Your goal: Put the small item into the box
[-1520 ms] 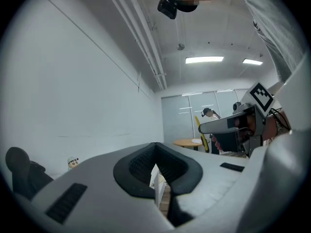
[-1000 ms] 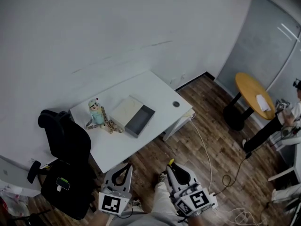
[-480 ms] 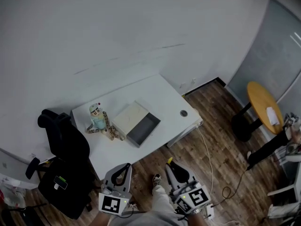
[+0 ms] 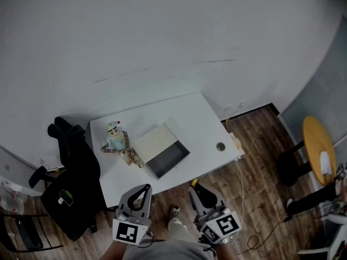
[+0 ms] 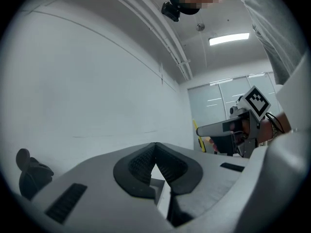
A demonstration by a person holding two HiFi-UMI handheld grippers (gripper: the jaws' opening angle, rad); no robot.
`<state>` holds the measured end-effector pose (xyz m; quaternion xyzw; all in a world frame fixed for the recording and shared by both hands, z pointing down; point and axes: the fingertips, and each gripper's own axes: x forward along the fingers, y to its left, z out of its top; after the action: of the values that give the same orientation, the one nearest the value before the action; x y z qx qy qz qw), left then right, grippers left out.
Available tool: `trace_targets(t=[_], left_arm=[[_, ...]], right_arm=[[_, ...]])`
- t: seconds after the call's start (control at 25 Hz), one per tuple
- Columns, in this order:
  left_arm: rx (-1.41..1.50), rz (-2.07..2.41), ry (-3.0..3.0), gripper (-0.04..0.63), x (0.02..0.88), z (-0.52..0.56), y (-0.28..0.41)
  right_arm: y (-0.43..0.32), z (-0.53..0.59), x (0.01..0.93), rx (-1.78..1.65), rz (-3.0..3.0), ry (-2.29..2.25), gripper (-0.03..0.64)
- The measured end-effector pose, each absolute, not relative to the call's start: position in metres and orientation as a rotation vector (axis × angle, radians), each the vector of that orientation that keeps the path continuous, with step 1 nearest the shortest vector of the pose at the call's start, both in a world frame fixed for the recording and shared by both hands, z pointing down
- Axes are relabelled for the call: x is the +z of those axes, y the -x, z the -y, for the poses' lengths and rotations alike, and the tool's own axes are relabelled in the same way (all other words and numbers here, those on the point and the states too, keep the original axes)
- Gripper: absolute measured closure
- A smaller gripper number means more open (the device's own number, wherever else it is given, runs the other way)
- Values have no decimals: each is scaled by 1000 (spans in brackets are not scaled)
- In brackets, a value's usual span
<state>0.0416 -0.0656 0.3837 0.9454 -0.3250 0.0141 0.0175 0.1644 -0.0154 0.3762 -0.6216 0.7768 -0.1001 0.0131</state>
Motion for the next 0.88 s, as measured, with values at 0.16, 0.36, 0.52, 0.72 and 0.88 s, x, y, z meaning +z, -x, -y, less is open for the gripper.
trace_targets(t=[0.16, 0.36, 0.52, 0.72, 0.88], left_arm=[[63, 1104, -2913, 565, 382, 79, -62], [77, 1242, -2875, 565, 382, 92, -80], [87, 1339, -2829, 565, 387, 100, -88], [89, 1418, -2796, 565, 389, 105, -96], [87, 1472, -2768, 565, 388, 111, -96]], right_arm=[[-190, 36, 376, -317, -2482, 1863, 538], [-220, 59, 381, -325, -2543, 1775, 538], [-235, 78, 387, -340, -2593, 1708, 538], [-235, 96, 389, -345, -2659, 1606, 538], [-230, 108, 389, -329, -2712, 1540, 538]])
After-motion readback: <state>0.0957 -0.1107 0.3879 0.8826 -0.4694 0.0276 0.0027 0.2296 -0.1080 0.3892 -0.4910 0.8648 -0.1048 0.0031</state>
